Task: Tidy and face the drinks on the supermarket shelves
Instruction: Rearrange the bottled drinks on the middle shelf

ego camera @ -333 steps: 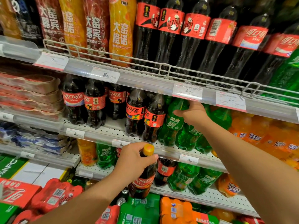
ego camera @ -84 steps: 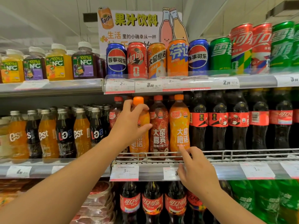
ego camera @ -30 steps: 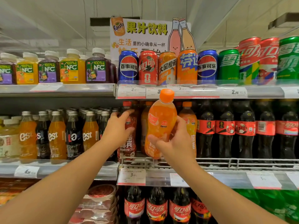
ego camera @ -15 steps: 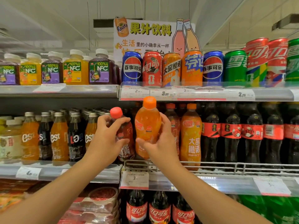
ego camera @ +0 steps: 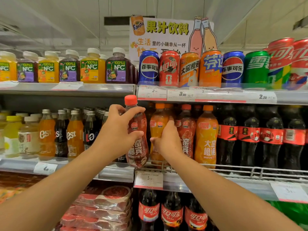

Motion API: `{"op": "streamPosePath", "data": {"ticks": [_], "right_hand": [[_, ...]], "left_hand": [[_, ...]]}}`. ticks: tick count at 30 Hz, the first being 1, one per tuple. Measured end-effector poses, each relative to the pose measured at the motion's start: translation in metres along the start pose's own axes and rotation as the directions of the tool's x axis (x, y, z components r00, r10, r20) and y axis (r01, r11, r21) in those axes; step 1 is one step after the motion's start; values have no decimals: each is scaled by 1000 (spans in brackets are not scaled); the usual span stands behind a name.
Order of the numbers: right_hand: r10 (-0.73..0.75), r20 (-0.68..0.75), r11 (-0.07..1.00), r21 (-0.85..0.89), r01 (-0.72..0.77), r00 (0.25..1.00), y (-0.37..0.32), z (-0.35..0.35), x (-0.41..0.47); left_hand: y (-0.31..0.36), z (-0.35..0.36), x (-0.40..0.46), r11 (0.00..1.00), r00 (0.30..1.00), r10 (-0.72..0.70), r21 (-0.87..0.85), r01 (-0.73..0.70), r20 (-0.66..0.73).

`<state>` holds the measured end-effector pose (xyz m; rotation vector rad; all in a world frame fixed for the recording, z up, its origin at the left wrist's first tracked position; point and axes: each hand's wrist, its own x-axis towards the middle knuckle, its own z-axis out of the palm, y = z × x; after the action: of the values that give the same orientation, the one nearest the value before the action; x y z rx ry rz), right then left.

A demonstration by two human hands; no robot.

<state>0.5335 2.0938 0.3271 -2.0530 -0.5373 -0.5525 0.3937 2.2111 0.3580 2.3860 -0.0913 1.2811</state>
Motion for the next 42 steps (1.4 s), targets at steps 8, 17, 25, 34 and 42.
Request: {"op": "streamPosePath", "data": {"ticks": [8,17,25,34,42], "right_hand": [[59,67,988,-144,-49,996,-11,4,4],[-116,42,886,-447,122,992,-14,-3,-2],[-318,92,808,-494,320,944,0,-56,-19],[-114,-129,953,-295,71,985,56,-152,1],[7,6,920,-393,-4,1000,53,-147,19]], "left_hand": [[-1,-5,1,999,998,-30,-41,32,51],[1,1,-14,996,994,-56,-69,63,91],[4,7,-20,990,989,-80,-104,94,126],[29,14,-16,996,979,-68,-45,78,194],[48,21,-28,998,985,-16,-51,26,173]]}}
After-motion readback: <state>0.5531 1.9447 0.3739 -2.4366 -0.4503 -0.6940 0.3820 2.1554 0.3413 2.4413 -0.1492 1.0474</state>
